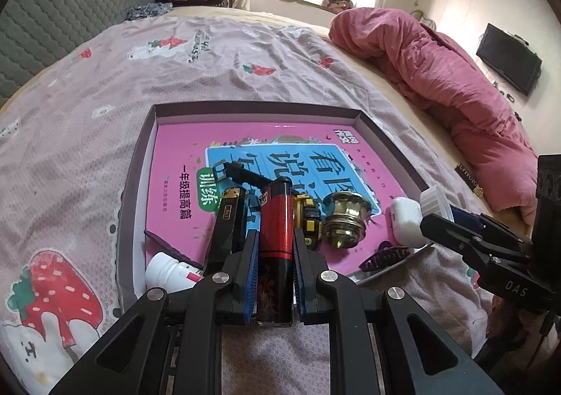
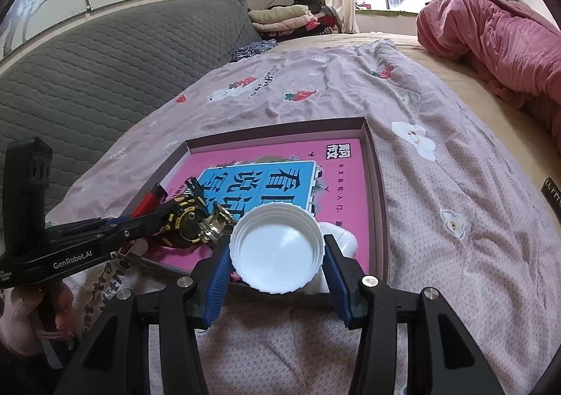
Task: Organize rigid objects
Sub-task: 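Carry the red lighter and white cap over the grey box with both grippers, then lower the lighter into the box and open the left gripper while the right holds the cap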
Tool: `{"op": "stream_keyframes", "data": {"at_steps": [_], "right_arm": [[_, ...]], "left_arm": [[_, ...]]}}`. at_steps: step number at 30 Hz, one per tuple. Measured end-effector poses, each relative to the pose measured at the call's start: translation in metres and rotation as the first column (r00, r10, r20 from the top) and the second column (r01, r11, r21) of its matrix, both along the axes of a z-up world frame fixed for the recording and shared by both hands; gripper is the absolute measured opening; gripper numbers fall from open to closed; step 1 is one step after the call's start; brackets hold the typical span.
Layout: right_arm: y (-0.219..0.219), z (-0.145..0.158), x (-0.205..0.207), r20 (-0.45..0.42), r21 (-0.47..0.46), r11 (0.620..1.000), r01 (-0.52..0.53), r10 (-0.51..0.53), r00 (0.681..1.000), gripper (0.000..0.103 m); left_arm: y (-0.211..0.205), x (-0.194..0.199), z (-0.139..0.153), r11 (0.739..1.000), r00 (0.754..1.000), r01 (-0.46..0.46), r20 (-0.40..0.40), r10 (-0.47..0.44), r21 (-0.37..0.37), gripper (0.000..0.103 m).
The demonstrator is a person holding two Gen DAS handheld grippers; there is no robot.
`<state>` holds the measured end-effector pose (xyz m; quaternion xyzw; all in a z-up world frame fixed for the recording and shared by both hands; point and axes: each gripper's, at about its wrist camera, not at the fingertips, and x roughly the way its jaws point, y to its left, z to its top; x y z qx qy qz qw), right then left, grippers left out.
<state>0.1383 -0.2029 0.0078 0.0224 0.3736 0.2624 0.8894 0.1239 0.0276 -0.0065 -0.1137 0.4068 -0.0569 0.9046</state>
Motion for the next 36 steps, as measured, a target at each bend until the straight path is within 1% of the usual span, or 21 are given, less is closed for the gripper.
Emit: {"op": "stream_keyframes", "data": {"at_steps": [3, 10, 19, 30, 36], "right_arm": [[-0.002, -0.001, 0.002, -0.003, 0.0, 1.0, 0.009, -0.009, 1.0, 0.05], [0.002, -0.005, 0.005, -0.006, -0.042, 0.999, 0.02, -0.02, 1.0, 0.05], [0.011, -0.008, 0.004, 0.031, -0.125, 0.992, 0.022, -0.018, 0.999, 0.05], [0.008, -0.009, 0.009, 0.031, -0.124, 0.991, 0.043, -0.039, 0.999, 0.05], [0.009, -0.013, 0.011, 0.034, -0.166, 0.985, 0.054, -0.049, 0.998, 0.05]], "left_arm": [[0.0, 0.002, -0.001, 1.0, 1.0, 0.0, -0.003, 0.0, 0.005, 0.017], [-0.001, 0.005, -0.003, 1.0, 1.0, 0.006, -0.003, -0.006, 0.008, 0.017], [-0.002, 0.004, -0.003, 1.0, 1.0, 0.011, -0.001, -0.011, 0.017, 0.017], [-0.003, 0.009, -0.005, 0.999, 1.0, 0.014, -0.006, -0.013, 0.032, 0.017], [-0.004, 0.012, -0.011, 0.999, 1.0, 0.018, -0.021, -0.017, 0.041, 0.017]]}}
